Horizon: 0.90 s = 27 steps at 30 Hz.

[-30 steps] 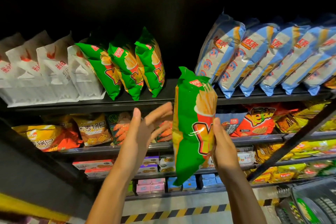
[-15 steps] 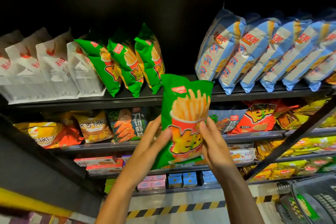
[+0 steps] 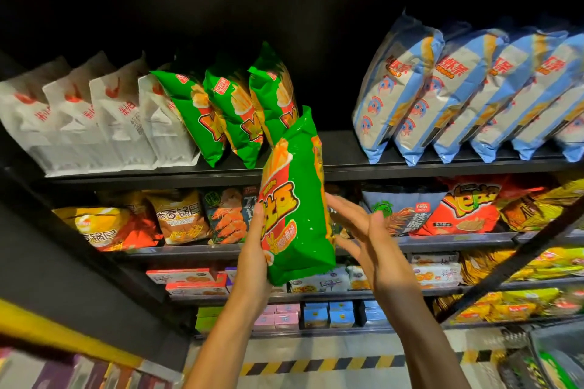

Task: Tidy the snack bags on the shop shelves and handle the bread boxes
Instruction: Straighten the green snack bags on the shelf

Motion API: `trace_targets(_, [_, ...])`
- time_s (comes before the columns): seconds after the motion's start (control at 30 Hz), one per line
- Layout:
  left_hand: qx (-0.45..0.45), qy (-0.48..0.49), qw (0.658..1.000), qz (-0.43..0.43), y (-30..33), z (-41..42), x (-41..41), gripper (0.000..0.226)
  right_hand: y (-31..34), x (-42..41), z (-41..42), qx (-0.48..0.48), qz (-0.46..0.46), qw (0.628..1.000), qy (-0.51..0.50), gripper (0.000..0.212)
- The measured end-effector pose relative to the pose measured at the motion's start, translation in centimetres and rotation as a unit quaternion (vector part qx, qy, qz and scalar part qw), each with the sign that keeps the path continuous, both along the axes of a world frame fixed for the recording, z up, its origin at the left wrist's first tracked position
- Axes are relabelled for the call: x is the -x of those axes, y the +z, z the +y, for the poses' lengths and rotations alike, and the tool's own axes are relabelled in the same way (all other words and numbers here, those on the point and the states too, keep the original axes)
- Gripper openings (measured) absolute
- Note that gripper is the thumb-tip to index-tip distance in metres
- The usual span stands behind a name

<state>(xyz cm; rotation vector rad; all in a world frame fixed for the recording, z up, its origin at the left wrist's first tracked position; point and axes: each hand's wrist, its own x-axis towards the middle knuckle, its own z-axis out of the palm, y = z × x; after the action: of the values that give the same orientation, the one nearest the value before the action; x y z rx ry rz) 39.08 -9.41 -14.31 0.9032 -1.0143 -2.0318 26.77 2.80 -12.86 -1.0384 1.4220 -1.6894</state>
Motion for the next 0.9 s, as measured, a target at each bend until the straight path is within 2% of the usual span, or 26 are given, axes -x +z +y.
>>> trace_targets(0.17, [0.019,-0.003,1.000,-0.003,0.0,0.0,-0.2,0.041,0.0,0.0,0.1,-0.008,0.007,1.000,0.022,0.068])
trace_targets(0.23, [0.041,0.008,0.999,-0.017,0.3,0.0,-0.3,0.049,0.1,0.3,0.3,-0.010,-0.013,0.999,0.032,0.074])
trace_targets(0.3, [0.105,-0.001,0.994,-0.043,0.4,0.1,-0.6,0.059,0.0,0.7,0.4,-0.017,-0.032,0.999,0.041,0.077])
trace_targets(0.4, [0.232,-0.034,0.970,-0.069,0.7,0.2,-1.0,0.048,0.0,1.1,0.4,-0.028,-0.016,0.999,0.030,0.054])
trace_targets(0.43, [0.250,-0.054,0.964,-0.066,1.1,0.3,-1.3,0.052,0.1,1.1,0.5,-0.027,-0.027,0.999,0.014,0.051])
trace_targets(0.53, [0.270,-0.135,0.952,-0.047,1.4,0.2,-2.1,0.091,-0.2,1.7,1.0,-0.030,-0.030,0.998,-0.036,0.043])
trace_targets(0.57, [0.278,-0.164,0.945,-0.051,1.8,0.3,-2.4,0.092,-0.2,2.0,0.9,-0.031,-0.032,0.998,-0.050,0.037])
trace_targets(0.67, [0.287,-0.180,0.939,-0.062,1.8,0.6,-2.5,0.067,0.6,2.3,1.4,-0.038,-0.040,0.996,-0.066,0.027])
trace_targets(0.73, [0.293,-0.161,0.940,-0.072,2.5,1.1,-2.2,0.065,1.1,2.3,1.6,-0.057,-0.033,0.996,-0.055,0.022])
trace_targets(0.77, [0.295,-0.143,0.942,-0.077,2.6,1.2,-2.1,0.063,1.1,2.4,1.7,-0.067,-0.029,0.996,-0.047,0.027])
trace_targets(0.87, [0.284,-0.112,0.950,-0.066,3.0,1.0,-2.2,0.058,1.2,3.0,2.6,-0.024,0.031,0.999,-0.037,0.077])
trace_targets(0.9, [0.276,-0.111,0.952,-0.069,3.1,0.9,-2.2,0.058,1.3,3.1,2.8,0.003,0.068,0.997,-0.037,0.086])
